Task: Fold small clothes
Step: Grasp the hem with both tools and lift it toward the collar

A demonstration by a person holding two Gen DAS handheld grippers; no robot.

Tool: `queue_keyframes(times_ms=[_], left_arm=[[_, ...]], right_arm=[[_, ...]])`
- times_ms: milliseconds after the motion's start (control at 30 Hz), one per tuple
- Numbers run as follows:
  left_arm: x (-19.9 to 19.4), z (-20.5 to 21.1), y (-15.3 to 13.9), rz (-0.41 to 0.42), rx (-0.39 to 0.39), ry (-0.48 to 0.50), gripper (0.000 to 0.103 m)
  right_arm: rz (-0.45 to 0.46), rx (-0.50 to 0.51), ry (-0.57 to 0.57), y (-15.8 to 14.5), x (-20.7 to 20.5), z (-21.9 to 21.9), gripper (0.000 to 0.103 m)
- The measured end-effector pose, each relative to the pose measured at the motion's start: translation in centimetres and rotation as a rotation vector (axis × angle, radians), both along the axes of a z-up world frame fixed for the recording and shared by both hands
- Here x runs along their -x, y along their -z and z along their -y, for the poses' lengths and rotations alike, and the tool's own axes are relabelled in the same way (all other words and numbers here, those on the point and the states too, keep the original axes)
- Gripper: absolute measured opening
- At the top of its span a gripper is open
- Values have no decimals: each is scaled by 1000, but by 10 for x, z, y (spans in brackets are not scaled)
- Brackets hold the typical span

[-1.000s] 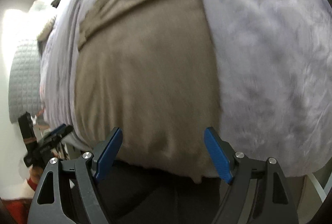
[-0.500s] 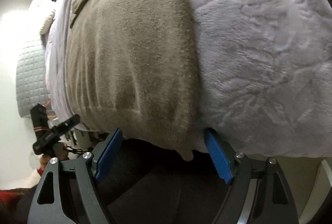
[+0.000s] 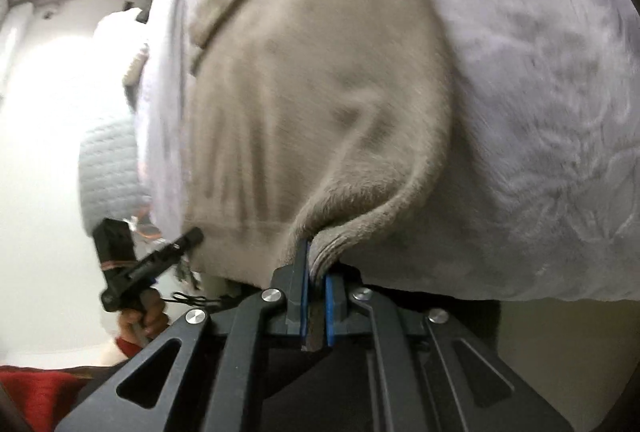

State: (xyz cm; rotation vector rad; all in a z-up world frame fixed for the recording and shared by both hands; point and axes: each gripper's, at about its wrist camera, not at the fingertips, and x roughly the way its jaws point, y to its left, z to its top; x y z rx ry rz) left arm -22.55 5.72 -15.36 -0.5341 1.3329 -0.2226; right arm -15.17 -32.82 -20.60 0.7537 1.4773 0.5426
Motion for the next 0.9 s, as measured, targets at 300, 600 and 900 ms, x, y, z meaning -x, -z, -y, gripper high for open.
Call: queue_keyframes(times_ms=[300, 600, 900], left_arm=[[-78, -24, -61, 150, 67, 39, 14], [-155, -32, -75, 193, 82, 137, 14], [-215, -32, -83, 229, 60, 141, 14]], right_arm=[[119, -131, 163, -55, -55, 2, 7], [191, -146, 317, -87, -116, -4, 7], [244, -184, 355, -111, -169, 7, 7]])
